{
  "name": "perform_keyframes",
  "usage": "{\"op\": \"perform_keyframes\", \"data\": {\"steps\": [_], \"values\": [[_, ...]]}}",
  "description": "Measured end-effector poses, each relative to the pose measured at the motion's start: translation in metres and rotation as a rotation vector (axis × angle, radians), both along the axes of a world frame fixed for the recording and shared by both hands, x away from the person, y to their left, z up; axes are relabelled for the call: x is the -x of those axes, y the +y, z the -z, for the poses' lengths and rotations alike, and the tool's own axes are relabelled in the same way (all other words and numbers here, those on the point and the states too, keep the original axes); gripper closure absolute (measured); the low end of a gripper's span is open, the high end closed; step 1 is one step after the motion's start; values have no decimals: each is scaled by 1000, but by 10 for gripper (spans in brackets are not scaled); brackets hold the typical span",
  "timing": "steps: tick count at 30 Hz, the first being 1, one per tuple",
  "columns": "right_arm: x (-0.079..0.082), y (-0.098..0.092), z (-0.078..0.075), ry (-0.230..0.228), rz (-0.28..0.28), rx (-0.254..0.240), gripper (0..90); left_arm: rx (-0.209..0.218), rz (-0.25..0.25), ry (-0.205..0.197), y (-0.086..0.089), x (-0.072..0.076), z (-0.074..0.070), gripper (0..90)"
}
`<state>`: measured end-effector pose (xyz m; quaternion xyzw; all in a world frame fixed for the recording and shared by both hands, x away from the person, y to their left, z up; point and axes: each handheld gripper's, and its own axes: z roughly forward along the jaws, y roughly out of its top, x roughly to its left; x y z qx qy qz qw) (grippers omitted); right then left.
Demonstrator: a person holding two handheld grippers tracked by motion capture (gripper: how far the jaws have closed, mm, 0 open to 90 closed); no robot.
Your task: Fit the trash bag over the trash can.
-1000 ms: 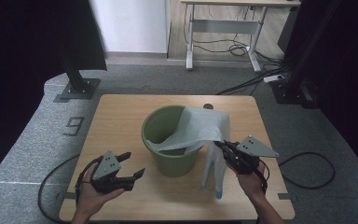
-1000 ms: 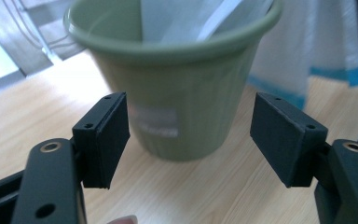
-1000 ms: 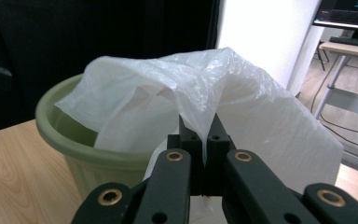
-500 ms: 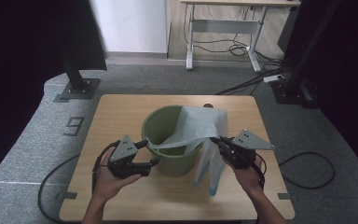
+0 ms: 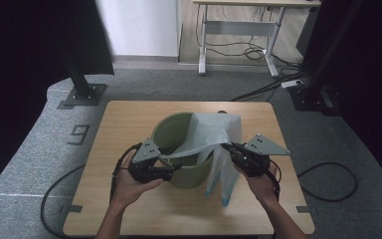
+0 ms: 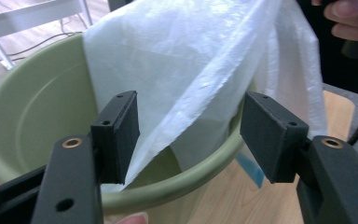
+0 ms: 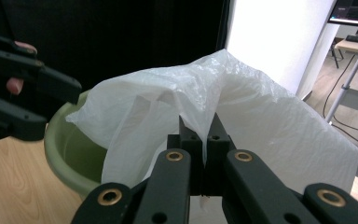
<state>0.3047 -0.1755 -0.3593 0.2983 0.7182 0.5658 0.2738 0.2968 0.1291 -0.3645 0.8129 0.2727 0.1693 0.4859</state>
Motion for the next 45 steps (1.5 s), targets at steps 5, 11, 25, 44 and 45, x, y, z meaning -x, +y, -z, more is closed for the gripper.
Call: {"op": "perform_keyframes", "data": {"steps": [5, 11, 25, 44, 45], "values": [[-2, 5, 0, 0, 0, -9, 886, -5, 2, 1, -7, -4, 0, 447], [-4, 9, 0, 2, -2, -16, 885, 15, -11, 5, -13, -8, 2, 591], [-7, 4, 7, 19, -6, -56, 818, 40, 6, 62, -28, -18, 1, 899], [40, -4, 77, 57, 58, -86, 291, 63, -64, 81, -13, -24, 0, 900], [40, -2, 80, 65, 66, -84, 280, 65, -65, 82, -13, -24, 1, 900]]}}
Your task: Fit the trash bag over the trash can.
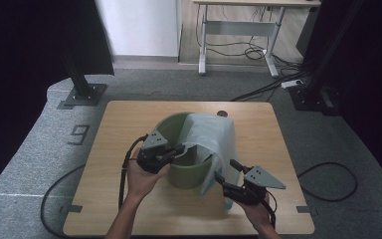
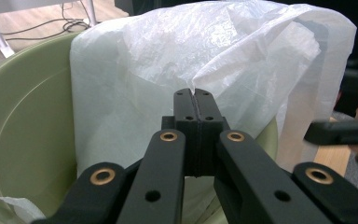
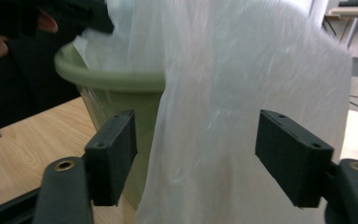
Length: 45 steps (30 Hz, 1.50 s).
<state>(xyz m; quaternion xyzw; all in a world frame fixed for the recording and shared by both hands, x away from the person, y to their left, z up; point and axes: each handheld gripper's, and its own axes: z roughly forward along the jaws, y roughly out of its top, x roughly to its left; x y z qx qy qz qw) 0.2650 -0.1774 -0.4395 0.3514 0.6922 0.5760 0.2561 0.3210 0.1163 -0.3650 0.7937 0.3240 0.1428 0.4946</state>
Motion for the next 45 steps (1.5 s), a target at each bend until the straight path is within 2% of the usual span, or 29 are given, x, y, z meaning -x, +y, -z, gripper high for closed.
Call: {"op": "perform_keyframes", "data": {"steps": [2, 4, 8, 9, 11, 13, 16, 18, 20, 24, 29, 32, 35, 36, 38, 39, 41, 45], "values": [[1, 6, 7, 1, 22, 12, 265, 2, 1, 2, 1, -1, 0, 900], [-1, 11, 14, 11, 41, 1, 258, 4, 0, 3, 2, -1, 0, 900], [-10, 21, 29, 50, 64, 10, 253, 2, 4, 10, 3, -1, -1, 900], [-15, 24, 34, 58, 77, 15, 264, -1, 6, 12, 4, -1, -1, 900], [-20, 25, 37, 81, 82, -5, 306, -6, 4, 13, 5, -1, -1, 900], [-23, 27, 37, 66, 98, 15, 402, -2, 1, 14, 7, -1, -1, 900], [-27, 26, 38, 64, 96, 36, 616, 2, 0, 12, 11, 0, -2, 900], [-29, 22, 37, 55, 106, 50, 752, 1, -1, 8, 12, 1, -2, 900], [-29, 15, 35, 37, 123, 52, 848, -2, 0, 7, 14, 2, -2, 900], [-24, -3, 18, -29, 174, 75, 886, -3, 0, 8, 18, 1, 0, 900], [-21, -22, -25, -130, 195, 83, 887, -14, -10, 3, 19, -1, 1, 900], [-23, -23, -52, -184, 173, 91, 888, -20, -29, 14, 21, -5, 1, 900], [-25, -14, -74, -230, 138, 111, 887, -10, -52, 29, 27, -10, 2, 897], [-25, -11, -79, -241, 126, 119, 887, -3, -55, 28, 28, -11, 2, 869], [-28, -3, -85, -240, 99, 137, 887, 6, -76, 4, 29, -9, 0, 722], [-30, 1, -87, -236, 88, 143, 887, 18, -70, -3, 29, -7, -2, 655], [-34, 8, -88, -221, 67, 156, 887, 34, -40, -10, 28, -2, -6, 533], [-39, 19, -86, -197, 32, 176, 887, 40, 17, -52, 20, 10, -15, 396]]}}
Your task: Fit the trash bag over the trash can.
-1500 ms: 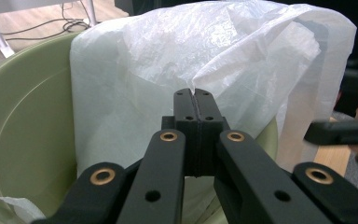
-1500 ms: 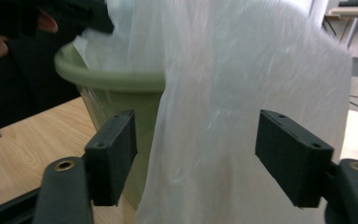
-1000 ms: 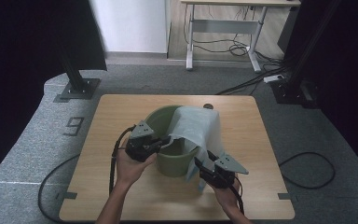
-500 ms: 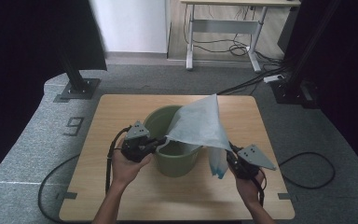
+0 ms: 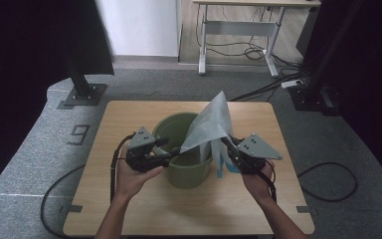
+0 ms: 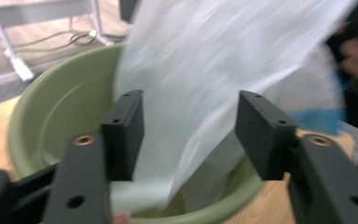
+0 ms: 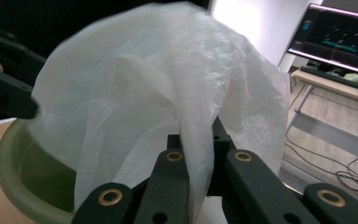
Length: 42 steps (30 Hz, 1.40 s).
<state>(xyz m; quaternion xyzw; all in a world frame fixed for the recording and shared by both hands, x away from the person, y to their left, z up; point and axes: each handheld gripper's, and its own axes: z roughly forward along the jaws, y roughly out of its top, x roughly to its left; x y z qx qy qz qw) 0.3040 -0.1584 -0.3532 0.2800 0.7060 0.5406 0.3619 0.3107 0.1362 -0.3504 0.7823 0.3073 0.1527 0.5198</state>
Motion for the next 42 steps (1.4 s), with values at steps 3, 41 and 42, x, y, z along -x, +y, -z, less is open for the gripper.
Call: {"op": "perform_keyframes", "data": {"steps": [3, 41, 42], "values": [[-3, 4, 0, 14, -10, 8, 887, -3, 53, -19, -8, 6, -6, 359], [40, -55, 20, 62, -148, -164, 405, -64, -113, 13, 22, -5, 0, 900], [37, -59, 21, 71, -139, -169, 398, -61, -119, 15, 26, -5, 0, 900]]}}
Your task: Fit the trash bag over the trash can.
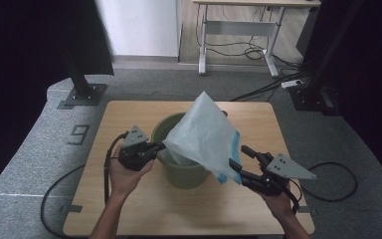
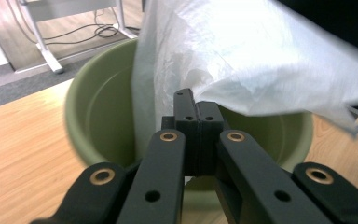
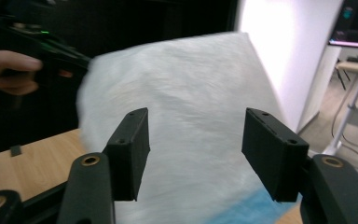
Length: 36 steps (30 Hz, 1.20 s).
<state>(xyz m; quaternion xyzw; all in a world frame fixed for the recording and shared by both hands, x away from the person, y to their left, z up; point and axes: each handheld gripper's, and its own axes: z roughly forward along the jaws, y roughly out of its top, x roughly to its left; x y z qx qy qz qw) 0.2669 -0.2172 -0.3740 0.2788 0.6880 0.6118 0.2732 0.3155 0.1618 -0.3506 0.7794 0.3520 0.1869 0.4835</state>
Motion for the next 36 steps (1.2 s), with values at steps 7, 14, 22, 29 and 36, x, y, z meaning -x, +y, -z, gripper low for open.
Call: {"op": "perform_keyframes", "data": {"steps": [7, 14, 22, 29, 36], "values": [[-40, -14, 22, 96, 53, 8, 347, 30, -27, 18, 18, -6, 2, 899], [-67, -9, 46, 170, 76, 1, 280, 58, -72, 36, 40, -14, 4, 899], [-81, -9, 50, 174, 80, -47, 244, 75, -117, 72, 57, -27, 9, 899], [-87, -5, 51, 181, 40, -50, 305, 83, -128, 86, 60, -33, 12, 899], [-101, -4, 58, 221, -53, -77, 555, 88, -127, 87, 62, -34, 13, 899]]}}
